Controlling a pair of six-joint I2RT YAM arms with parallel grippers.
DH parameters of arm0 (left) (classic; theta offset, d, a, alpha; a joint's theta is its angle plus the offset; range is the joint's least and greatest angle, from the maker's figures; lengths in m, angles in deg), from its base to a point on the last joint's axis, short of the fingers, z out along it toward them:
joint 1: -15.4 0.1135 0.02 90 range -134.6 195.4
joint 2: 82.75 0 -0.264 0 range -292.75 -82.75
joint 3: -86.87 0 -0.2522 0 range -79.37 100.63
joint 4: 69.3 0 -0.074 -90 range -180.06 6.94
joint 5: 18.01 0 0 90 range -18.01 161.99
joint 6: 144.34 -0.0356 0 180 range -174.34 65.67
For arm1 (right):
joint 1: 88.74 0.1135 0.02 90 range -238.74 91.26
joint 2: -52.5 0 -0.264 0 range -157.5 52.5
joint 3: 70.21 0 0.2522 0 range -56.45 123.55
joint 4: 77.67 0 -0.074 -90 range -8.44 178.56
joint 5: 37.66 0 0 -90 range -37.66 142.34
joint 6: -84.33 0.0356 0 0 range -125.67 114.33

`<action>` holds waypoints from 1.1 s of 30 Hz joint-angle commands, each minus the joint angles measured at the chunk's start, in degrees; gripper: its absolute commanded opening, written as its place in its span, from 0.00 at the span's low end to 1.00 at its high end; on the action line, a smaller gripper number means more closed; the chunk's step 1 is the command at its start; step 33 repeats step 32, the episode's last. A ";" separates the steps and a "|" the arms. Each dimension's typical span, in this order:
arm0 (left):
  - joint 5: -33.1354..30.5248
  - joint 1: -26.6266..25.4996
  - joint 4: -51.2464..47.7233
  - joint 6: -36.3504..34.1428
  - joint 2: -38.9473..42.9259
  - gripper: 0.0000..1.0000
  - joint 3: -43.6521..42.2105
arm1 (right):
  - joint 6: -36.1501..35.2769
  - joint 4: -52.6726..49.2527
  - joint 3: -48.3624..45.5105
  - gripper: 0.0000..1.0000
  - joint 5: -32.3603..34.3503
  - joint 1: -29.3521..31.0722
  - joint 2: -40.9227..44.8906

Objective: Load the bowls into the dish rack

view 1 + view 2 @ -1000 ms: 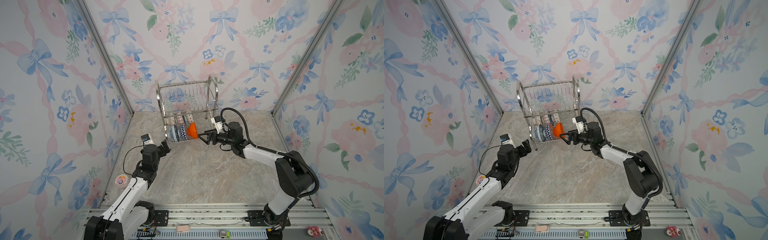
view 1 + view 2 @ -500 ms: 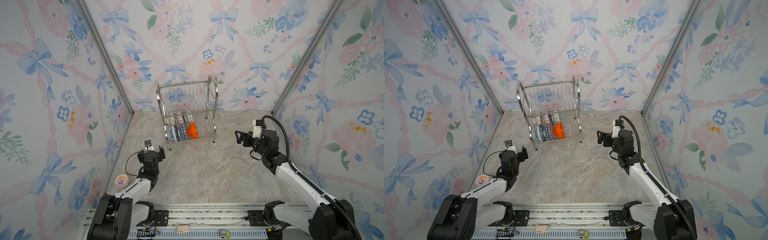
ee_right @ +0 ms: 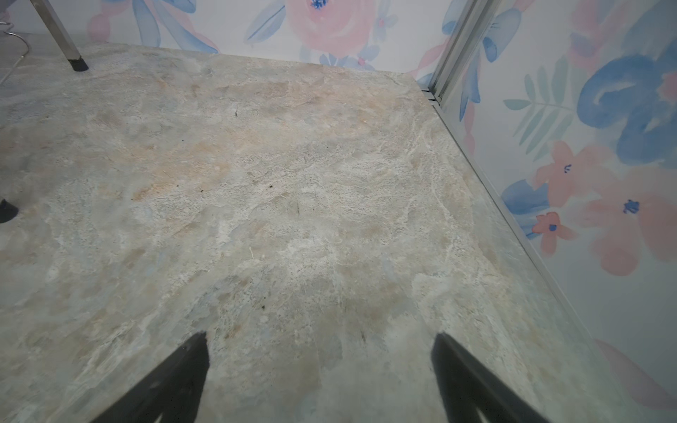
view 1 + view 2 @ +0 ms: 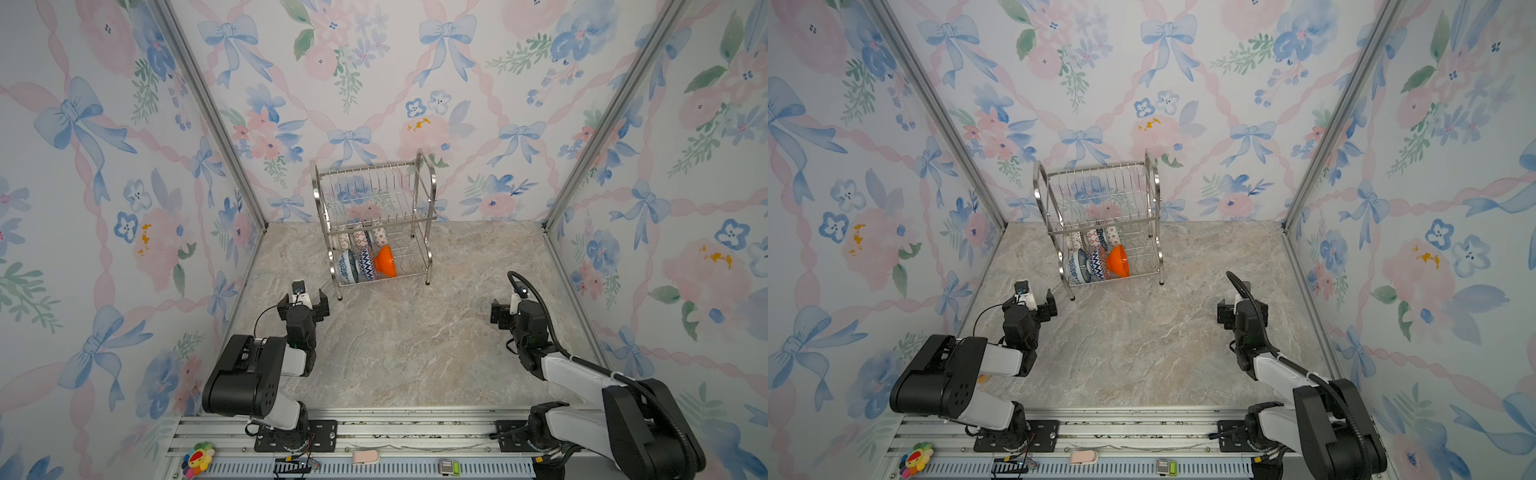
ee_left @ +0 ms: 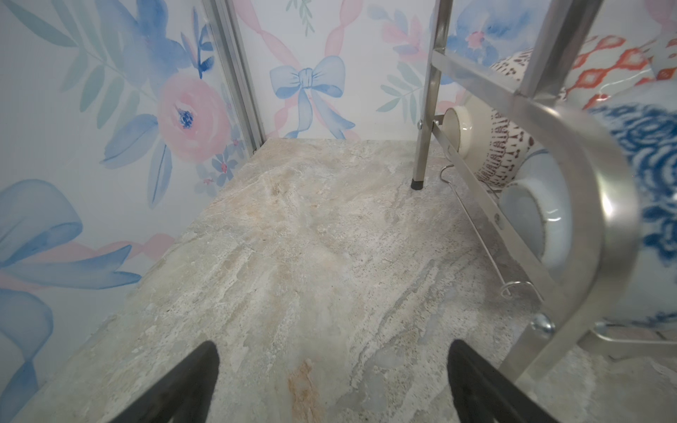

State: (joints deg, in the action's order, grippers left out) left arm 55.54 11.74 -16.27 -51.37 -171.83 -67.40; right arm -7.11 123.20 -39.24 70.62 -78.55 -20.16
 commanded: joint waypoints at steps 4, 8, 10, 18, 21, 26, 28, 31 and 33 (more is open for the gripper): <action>3.51 0.69 4.77 -0.41 -0.95 0.98 0.82 | -1.03 22.21 0.13 0.97 -4.35 -3.20 -10.62; 3.50 0.74 4.83 -0.26 -0.96 0.98 0.93 | 1.45 28.04 0.15 0.97 -7.16 -5.94 -16.43; 3.45 0.67 4.76 -0.38 -0.99 0.98 0.91 | 3.46 19.63 3.33 0.97 -8.75 -7.77 -15.31; 3.43 0.58 4.79 -0.37 -1.00 0.98 0.87 | 1.96 19.15 4.54 0.97 -5.07 -5.80 -16.35; 3.40 0.58 4.77 -0.33 -1.01 0.98 0.87 | 1.96 19.00 4.69 0.97 -5.17 -5.81 -16.37; 3.37 0.58 4.76 -0.33 -0.97 0.98 0.89 | 1.60 18.94 4.76 0.97 -5.80 -5.86 -16.54; 3.39 0.58 4.82 -0.37 -0.98 0.98 0.87 | 1.63 19.04 4.72 0.97 -5.98 -5.75 -16.47; 3.43 0.59 4.77 -0.33 -0.98 0.98 0.91 | 1.07 18.81 4.76 0.97 -7.66 -5.71 -16.44; 3.40 0.65 4.80 -0.38 -0.96 0.98 0.94 | 1.06 18.97 4.76 0.97 -7.70 -5.78 -16.46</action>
